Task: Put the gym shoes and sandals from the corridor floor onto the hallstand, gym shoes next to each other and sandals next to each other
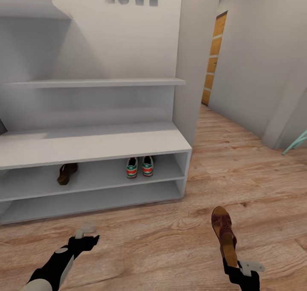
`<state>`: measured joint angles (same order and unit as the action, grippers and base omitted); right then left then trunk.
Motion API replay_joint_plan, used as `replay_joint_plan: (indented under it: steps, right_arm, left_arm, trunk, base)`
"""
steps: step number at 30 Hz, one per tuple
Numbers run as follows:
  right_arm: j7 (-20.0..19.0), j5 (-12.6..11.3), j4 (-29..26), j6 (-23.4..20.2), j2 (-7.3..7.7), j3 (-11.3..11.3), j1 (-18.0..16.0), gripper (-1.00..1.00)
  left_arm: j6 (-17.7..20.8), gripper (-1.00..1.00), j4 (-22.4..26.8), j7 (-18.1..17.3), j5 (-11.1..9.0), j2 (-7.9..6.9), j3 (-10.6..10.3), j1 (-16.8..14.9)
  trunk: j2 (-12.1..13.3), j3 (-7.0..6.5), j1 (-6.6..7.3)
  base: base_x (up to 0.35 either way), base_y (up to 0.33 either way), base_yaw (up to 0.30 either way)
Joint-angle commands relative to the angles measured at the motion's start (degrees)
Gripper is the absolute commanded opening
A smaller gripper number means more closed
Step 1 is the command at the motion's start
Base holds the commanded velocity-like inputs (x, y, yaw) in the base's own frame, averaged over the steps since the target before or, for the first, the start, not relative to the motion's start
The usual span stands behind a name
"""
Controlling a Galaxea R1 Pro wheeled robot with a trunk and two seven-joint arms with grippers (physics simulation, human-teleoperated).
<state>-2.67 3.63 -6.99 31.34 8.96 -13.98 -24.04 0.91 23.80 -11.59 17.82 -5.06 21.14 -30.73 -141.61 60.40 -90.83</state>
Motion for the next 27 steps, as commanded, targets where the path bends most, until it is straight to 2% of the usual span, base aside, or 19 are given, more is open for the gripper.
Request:
replay_joint_plan:
  steps: [1,2,7,9,14,17,25,27]
  right_arm:
    - [-0.3,0.1,0.0,0.2,0.01,-0.5,0.0,-1.00]
    - [-0.3,0.1,0.0,0.2,0.01,-0.5,0.0,-1.00]
    - [-0.2,0.0,0.0,0.3,0.02,-0.6,0.0,-1.00]
    - [-0.1,0.0,0.0,0.3,0.10,-0.6,0.0,-1.00]
    - [2.3,-0.2,0.0,0.4,-0.02,-0.7,0.0,-1.00]
    - [7.3,0.0,0.0,0.3,-0.36,-0.6,0.0,-1.00]
    - [8.4,0.1,0.0,0.2,-0.81,-0.5,0.0,-1.00]
    - [8.4,0.1,0.1,0.2,-0.84,-0.5,0.0,-1.00]
  left_arm:
    - [-0.5,1.00,0.0,-0.5,-0.2,-0.23,0.5,0.7]
    - [-2.2,1.00,0.0,-0.5,-2.3,-1.10,0.5,2.6]
    - [-7.3,1.00,0.0,-0.6,-8.0,-3.60,0.4,7.8]
    - [-9.6,1.00,-0.2,-0.6,-9.6,-4.30,0.4,9.8]
    - [-13.1,1.00,-0.5,-0.5,-11.1,-4.94,0.4,13.3]
    - [-14.6,1.00,-0.7,-0.5,-11.6,-5.04,0.4,15.2]
    - [-15.3,1.00,-0.9,-0.4,-12.0,-5.05,0.5,15.8]
    - [-15.4,1.00,-0.9,-0.5,-12.7,-5.05,0.9,16.0]
  trunk:
    - [0.0,0.04,0.04]
    - [0.0,0.04,0.04]
    - [0.0,0.04,0.04]
    - [0.0,0.04,0.04]
    - [0.0,0.04,0.04]
    - [0.0,0.04,0.04]
    - [0.0,0.04,0.04]
    - [0.0,0.04,0.04]
  base:
    - [-0.236,0.234,0.000]
    - [-0.234,0.235,0.000]
    - [-0.222,0.242,0.000]
    - [-0.191,0.261,0.000]
    - [-0.129,0.278,0.000]
    - [-0.032,0.298,0.000]
    - [-0.004,0.306,0.000]
    - [-0.001,0.307,0.000]
